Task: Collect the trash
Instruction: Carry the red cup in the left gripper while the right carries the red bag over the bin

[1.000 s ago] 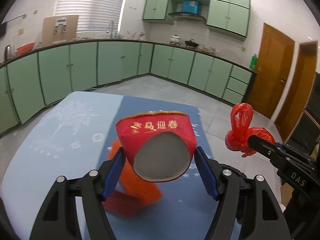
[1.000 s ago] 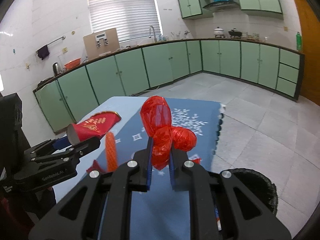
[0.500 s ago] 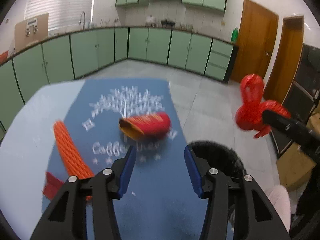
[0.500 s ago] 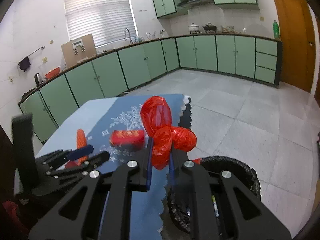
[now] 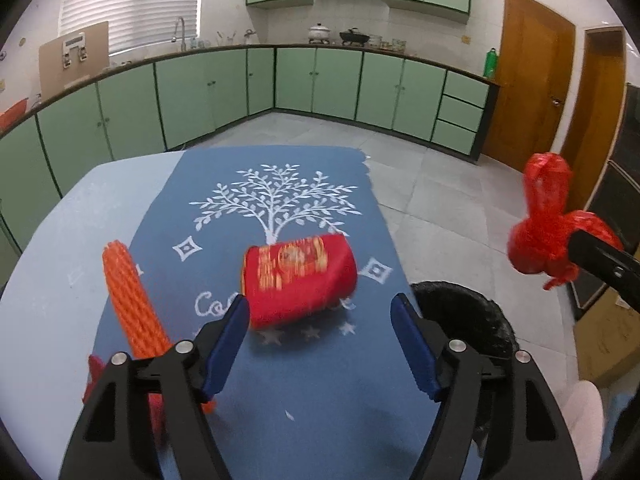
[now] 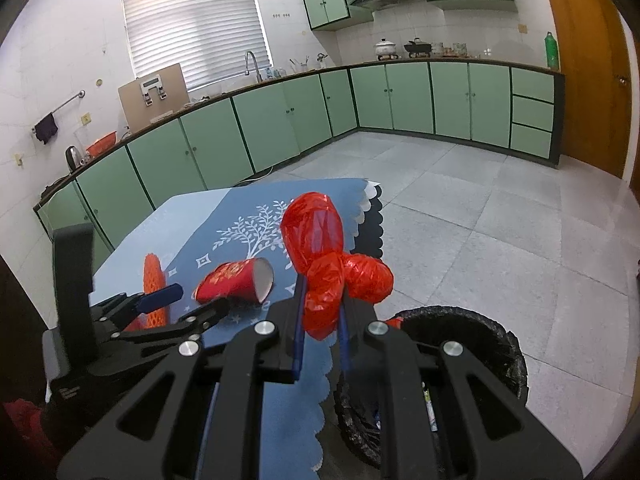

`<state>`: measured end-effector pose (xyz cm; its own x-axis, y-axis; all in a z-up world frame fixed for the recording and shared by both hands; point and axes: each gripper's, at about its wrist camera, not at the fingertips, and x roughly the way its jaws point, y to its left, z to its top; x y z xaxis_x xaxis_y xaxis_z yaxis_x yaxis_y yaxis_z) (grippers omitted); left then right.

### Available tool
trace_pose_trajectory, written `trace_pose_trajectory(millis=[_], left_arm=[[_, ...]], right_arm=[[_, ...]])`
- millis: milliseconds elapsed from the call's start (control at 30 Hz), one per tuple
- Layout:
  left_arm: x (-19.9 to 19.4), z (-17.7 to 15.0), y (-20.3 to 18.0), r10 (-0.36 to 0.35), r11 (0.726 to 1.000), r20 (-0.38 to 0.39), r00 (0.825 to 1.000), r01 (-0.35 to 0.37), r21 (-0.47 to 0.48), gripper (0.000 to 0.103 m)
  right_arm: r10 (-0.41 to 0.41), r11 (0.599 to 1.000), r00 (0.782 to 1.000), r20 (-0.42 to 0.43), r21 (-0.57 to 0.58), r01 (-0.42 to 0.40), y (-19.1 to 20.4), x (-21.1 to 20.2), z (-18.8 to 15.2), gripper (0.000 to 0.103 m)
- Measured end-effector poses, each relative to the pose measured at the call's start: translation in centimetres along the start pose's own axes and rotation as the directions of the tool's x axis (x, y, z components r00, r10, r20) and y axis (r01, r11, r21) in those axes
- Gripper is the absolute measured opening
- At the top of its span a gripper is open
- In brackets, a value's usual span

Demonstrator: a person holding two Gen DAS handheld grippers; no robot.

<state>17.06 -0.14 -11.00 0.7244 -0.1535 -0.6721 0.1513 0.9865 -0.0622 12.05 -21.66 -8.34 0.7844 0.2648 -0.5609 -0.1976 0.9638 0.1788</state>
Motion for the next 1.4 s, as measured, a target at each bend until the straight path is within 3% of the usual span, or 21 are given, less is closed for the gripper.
trace_pose_trajectory(millis=[467, 867, 1100, 1400], left_arm=[[5.5, 1.5, 1.1, 0.035, 0.998, -0.076, 0.996, -0.039, -0.053, 0.082], [7.1, 1.2, 2.0, -0.020, 0.995, -0.112, 0.993, 0.009, -0.101, 0.082], [6.5, 1.2, 1.8, -0.041, 0.993, -0.090, 0.995, 0.030, -0.117, 0.082], [2.7, 2.7, 0.3, -0.068, 0.995, -0.010, 0.998, 0.067, -0.079, 0.082]], right_arm=[[0.029, 1.000, 0.998, -0.051, 0.001, -0.029, -1.1, 4.6, 0.1, 0.013], [0.045, 0.999, 0.993, -0.106, 0.013, -0.044, -1.5, 8.0, -0.1, 0.013], [0.047, 0.999, 0.992, -0.120, 0.018, -0.045, -1.3, 8.7, -0.1, 0.013], [0.037, 0.999, 0.995, -0.089, 0.014, -0.035, -2.0, 7.3, 0.5, 0.013]])
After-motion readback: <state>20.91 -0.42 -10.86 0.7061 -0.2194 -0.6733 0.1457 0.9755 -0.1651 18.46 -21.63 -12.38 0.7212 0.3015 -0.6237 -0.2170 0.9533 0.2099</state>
